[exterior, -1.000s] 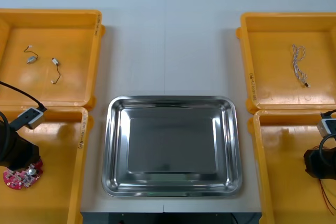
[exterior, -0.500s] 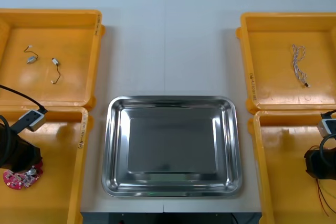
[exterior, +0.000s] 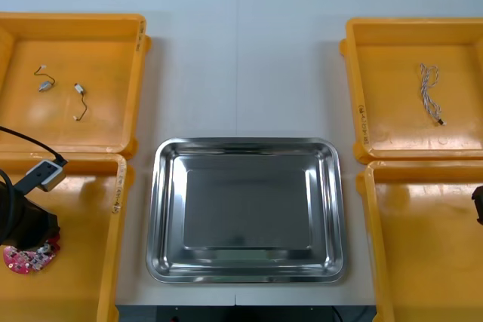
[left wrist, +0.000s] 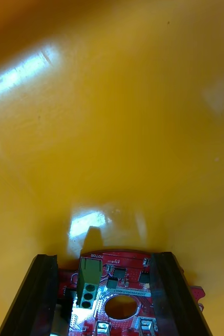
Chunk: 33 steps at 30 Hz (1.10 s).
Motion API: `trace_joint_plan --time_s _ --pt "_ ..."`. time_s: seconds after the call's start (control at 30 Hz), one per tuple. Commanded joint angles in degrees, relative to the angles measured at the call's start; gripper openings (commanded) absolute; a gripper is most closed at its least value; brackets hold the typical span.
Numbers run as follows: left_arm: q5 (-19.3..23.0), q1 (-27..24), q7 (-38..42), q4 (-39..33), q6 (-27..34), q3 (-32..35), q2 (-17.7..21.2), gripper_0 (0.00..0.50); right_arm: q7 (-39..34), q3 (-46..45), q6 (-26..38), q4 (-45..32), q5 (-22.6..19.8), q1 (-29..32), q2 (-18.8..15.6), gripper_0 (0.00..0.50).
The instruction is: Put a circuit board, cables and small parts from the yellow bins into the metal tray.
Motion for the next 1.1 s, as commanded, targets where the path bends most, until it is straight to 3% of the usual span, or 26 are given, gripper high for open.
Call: trace_joint_plan --time_s 0.03,0.17,0.23,0.27,0.3,0.33,0.77,1.1 --pt "-0.8 1.8 -9.5 -0.2 -0.6 -0.5 2.8 0.500 -0.3 -3.1 3.4 -3.5 -1.1 -6.5 0.5 0.000" --pt "-0.8 2.1 -9.6 -0.3 -0.7 -0.5 3.0 0.500 -0.4 -3.1 3.4 -4.6 -2.2 -10.6 0.5 0.000" --pt "-0.9 2.1 -9.7 -0.2 -0.8 -0.5 3.0 0.496 -0.5 -3.0 3.4 -4.6 -4.6 -13.4 0.5 0.000" --pt "-0.9 2.1 -9.8 -0.3 -0.8 -0.5 3.0 0.310 -0.5 -3.1 3.4 -4.6 -5.8 -14.4 0.5 0.000" --pt "-0.9 2.1 -9.9 -0.3 -0.8 -0.5 3.0 0.177 -0.5 -3.1 3.4 -4.6 -6.3 -14.9 0.5 0.000" --pt "-1.0 2.1 -10.0 -0.2 -0.8 -0.5 3.0 0.004 -0.5 -3.1 3.4 -4.6 -7.6 -15.8 0.5 0.000" --pt "-0.8 1.9 -10.0 -0.3 -1.2 -0.5 3.0 0.000 0.2 0.1 3.4 -4.6 -19.9 -23.9 -1.4 0.000" --pt "3.8 0.3 -9.9 -0.3 -0.4 1.1 4.2 0.000 2.2 10.3 3.4 -5.6 -22.7 -30.6 -1.4 0.000"
